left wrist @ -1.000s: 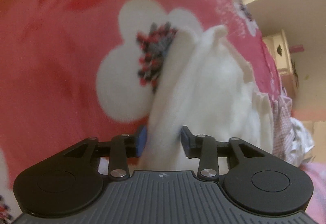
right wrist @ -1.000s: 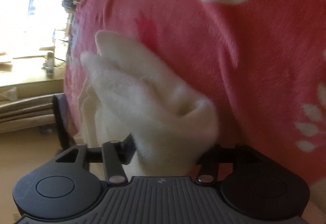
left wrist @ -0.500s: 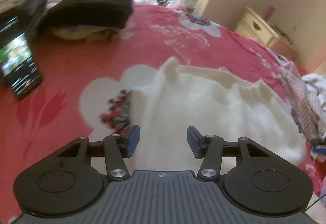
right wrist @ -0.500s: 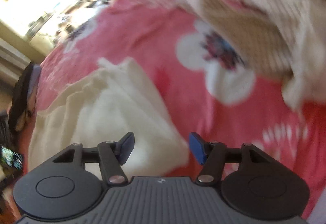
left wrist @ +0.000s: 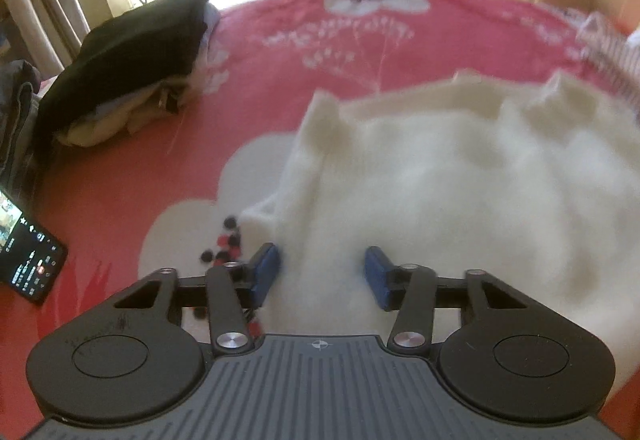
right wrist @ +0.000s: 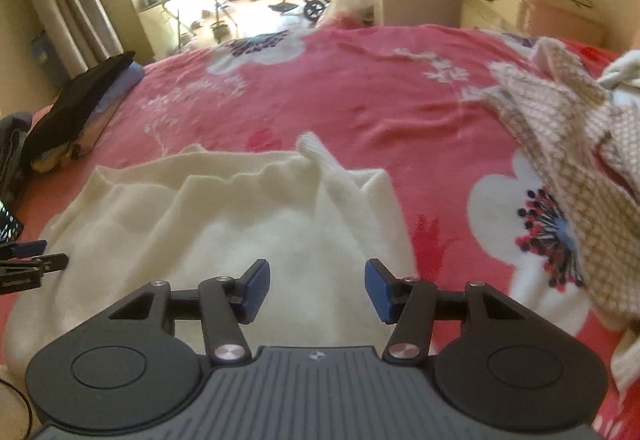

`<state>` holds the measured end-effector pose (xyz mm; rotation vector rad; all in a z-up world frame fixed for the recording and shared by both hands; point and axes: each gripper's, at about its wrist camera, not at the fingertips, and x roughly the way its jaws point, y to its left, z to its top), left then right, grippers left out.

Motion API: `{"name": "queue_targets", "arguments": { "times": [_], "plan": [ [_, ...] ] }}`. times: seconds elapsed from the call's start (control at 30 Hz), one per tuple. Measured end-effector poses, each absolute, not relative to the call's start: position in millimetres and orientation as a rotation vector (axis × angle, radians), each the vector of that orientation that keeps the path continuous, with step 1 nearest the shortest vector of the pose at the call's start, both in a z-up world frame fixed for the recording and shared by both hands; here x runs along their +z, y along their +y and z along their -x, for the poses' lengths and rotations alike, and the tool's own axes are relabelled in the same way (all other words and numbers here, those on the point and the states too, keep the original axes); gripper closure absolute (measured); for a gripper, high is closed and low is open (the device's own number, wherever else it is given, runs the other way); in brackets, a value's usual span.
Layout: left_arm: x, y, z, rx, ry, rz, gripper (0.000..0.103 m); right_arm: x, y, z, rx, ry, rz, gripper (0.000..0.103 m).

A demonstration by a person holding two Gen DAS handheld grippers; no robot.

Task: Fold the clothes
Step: 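Open both grippers and release the folded cream fleece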

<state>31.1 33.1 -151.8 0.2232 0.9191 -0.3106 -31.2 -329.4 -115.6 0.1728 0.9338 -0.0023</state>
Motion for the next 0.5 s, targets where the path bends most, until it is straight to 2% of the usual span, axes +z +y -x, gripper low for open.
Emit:
{"name": "queue_targets", "arguments": {
  "times": [0.03,0.07,0.2,0.37,0.47,0.5],
  "plan": [
    [-150,36,-29,-0.317,0.913,-0.21,0.084,-116,-330,31,-0.003,0.933,-0.176,0.048],
    [-148,39,-27,-0.325,0.905,-0.193,0.088,-117,-331,30,-0.003,0.93,-0.179,0.049],
    [-130,66,-27,-0.309,0.896,0.006,0.093,-118,-336,33,-0.013,0.896,-0.193,0.051],
    [-132,90,-35,-0.3,0.964,0.19,0.092,-125,-341,33,-0.019,0.899,-0.219,0.051],
    [-126,80,-35,-0.325,0.932,0.103,0.082,-126,-341,32,-0.014,0.903,-0.215,0.051],
    [-122,72,-34,-0.335,0.9,0.05,0.073,-125,-342,32,-0.01,0.899,-0.206,0.051]
  ]
}}
